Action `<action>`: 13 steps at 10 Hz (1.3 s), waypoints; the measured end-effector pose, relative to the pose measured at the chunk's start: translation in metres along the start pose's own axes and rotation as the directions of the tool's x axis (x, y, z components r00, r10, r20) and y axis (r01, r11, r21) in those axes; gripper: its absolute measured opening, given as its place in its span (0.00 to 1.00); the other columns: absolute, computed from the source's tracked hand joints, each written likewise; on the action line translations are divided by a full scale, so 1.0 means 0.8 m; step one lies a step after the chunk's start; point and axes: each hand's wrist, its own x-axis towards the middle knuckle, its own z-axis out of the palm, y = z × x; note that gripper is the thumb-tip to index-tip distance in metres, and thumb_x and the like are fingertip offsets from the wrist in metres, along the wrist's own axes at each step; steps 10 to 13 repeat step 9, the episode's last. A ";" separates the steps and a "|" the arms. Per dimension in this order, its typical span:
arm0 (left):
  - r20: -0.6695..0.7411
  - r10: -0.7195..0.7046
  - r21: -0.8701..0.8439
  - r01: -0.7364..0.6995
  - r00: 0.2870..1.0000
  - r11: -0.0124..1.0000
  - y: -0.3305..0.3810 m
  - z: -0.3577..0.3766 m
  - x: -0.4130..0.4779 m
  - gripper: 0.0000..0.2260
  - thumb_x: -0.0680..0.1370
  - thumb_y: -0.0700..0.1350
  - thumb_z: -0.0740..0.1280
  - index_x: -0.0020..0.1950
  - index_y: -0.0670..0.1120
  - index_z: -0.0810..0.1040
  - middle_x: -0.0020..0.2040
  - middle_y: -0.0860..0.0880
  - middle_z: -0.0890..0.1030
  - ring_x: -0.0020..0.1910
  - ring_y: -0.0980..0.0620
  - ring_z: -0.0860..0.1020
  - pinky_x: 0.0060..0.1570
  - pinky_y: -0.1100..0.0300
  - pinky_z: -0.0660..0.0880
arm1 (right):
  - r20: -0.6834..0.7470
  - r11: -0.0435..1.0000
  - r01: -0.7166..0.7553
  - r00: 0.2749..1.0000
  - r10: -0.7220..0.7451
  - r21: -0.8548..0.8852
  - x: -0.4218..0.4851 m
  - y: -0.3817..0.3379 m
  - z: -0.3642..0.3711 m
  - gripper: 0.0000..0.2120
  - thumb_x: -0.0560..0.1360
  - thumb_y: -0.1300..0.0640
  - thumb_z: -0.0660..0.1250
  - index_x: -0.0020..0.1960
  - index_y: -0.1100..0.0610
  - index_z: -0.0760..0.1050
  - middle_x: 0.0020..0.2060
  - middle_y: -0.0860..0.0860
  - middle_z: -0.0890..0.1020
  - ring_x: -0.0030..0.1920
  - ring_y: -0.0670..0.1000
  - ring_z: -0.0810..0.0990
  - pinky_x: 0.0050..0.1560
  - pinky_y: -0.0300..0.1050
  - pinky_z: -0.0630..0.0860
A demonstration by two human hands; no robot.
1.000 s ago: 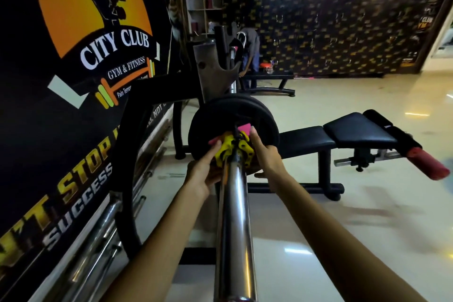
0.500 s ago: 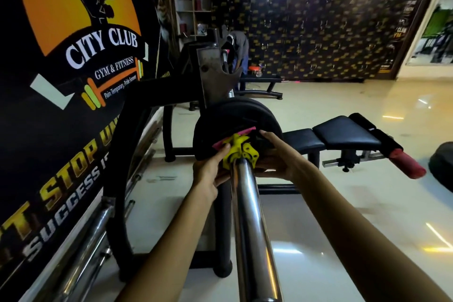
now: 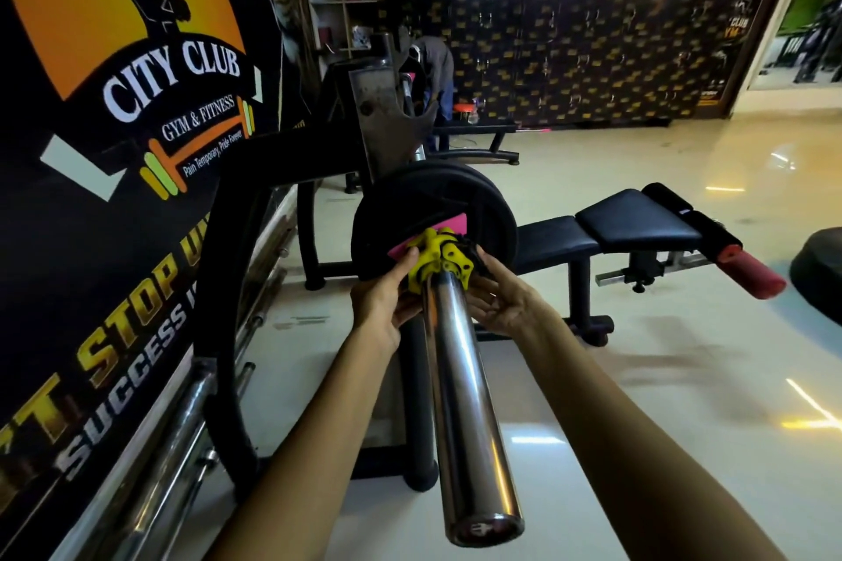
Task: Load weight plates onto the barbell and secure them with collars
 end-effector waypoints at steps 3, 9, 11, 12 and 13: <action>0.002 -0.001 0.017 0.001 1.000 1.000 0.004 0.004 -0.009 0.22 0.69 0.50 0.75 0.59 0.41 0.78 0.53 0.42 0.83 0.40 0.50 0.81 0.29 0.62 0.76 | -0.026 0.997 0.032 0.999 -0.034 -0.074 0.000 -0.001 0.000 0.20 0.70 0.47 0.71 0.42 0.65 0.76 0.23 0.56 0.82 0.22 0.51 0.81 0.22 0.40 0.77; 0.043 0.588 0.883 -0.306 0.808 0.356 -0.057 -0.099 -0.029 0.19 0.80 0.50 0.60 0.69 0.44 0.70 0.67 0.42 0.74 0.66 0.44 0.71 0.60 0.55 0.69 | 0.068 0.647 0.282 0.939 -0.336 -0.708 -0.028 0.140 -0.068 0.12 0.81 0.58 0.55 0.55 0.58 0.76 0.59 0.62 0.74 0.60 0.57 0.71 0.68 0.56 0.63; 0.043 0.588 0.883 -0.306 0.808 0.356 -0.057 -0.099 -0.029 0.19 0.80 0.50 0.60 0.69 0.44 0.70 0.67 0.42 0.74 0.66 0.44 0.71 0.60 0.55 0.69 | 0.068 0.647 0.282 0.939 -0.336 -0.708 -0.028 0.140 -0.068 0.12 0.81 0.58 0.55 0.55 0.58 0.76 0.59 0.62 0.74 0.60 0.57 0.71 0.68 0.56 0.63; 0.043 0.588 0.883 -0.306 0.808 0.356 -0.057 -0.099 -0.029 0.19 0.80 0.50 0.60 0.69 0.44 0.70 0.67 0.42 0.74 0.66 0.44 0.71 0.60 0.55 0.69 | 0.068 0.647 0.282 0.939 -0.336 -0.708 -0.028 0.140 -0.068 0.12 0.81 0.58 0.55 0.55 0.58 0.76 0.59 0.62 0.74 0.60 0.57 0.71 0.68 0.56 0.63; 0.043 0.588 0.883 -0.306 0.808 0.356 -0.057 -0.099 -0.029 0.19 0.80 0.50 0.60 0.69 0.44 0.70 0.67 0.42 0.74 0.66 0.44 0.71 0.60 0.55 0.69 | 0.068 0.647 0.282 0.939 -0.336 -0.708 -0.028 0.140 -0.068 0.12 0.81 0.58 0.55 0.55 0.58 0.76 0.59 0.62 0.74 0.60 0.57 0.71 0.68 0.56 0.63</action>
